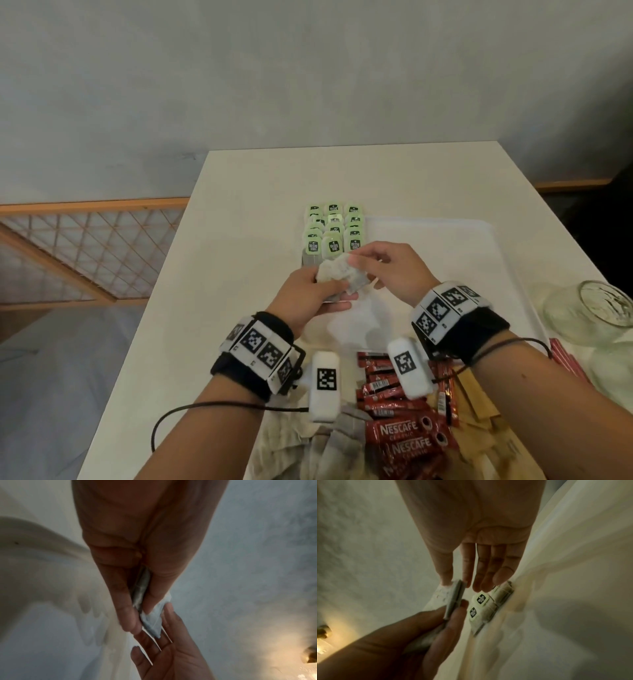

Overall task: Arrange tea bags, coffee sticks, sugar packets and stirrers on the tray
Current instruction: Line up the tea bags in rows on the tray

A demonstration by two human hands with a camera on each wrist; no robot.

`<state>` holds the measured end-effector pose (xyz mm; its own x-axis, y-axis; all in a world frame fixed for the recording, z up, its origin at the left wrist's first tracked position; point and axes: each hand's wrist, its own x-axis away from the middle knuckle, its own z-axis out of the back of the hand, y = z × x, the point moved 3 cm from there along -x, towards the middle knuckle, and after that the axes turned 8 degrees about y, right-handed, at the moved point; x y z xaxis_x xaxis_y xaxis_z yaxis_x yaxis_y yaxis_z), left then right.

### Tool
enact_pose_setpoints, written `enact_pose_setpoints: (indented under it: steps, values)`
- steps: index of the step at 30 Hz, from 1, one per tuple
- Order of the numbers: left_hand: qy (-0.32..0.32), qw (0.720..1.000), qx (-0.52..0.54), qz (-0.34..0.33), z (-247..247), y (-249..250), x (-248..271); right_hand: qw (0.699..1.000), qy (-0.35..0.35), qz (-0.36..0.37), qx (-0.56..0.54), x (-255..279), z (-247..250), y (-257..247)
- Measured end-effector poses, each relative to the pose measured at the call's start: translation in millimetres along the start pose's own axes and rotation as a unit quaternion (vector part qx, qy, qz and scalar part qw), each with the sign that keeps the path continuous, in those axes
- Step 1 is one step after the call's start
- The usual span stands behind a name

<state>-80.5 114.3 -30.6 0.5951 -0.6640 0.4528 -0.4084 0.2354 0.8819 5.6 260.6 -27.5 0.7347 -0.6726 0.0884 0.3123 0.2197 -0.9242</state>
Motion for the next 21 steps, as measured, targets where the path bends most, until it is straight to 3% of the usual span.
enact_pose_setpoints:
  steps: [4, 9, 15, 21]
  values:
    - [0.003, 0.999, -0.043, -0.028, -13.4, 5.4, 16.2, 0.997, 0.041, -0.002, -0.058, 20.1, 7.2, 4.8]
    - [0.056, 0.992, -0.087, -0.076, -20.2, 12.0, 30.8, 0.990, 0.130, 0.008, -0.056, 35.6, 21.9, 3.7]
    - [0.084, 0.981, -0.120, -0.126, -33.1, 15.9, 40.5, 0.990, 0.134, 0.047, -0.019, 50.8, 14.4, -7.1]
    - [0.073, 0.983, -0.111, -0.124, -38.6, 25.0, 43.2, 0.992, 0.119, 0.019, -0.045, 57.2, 16.9, -16.4]
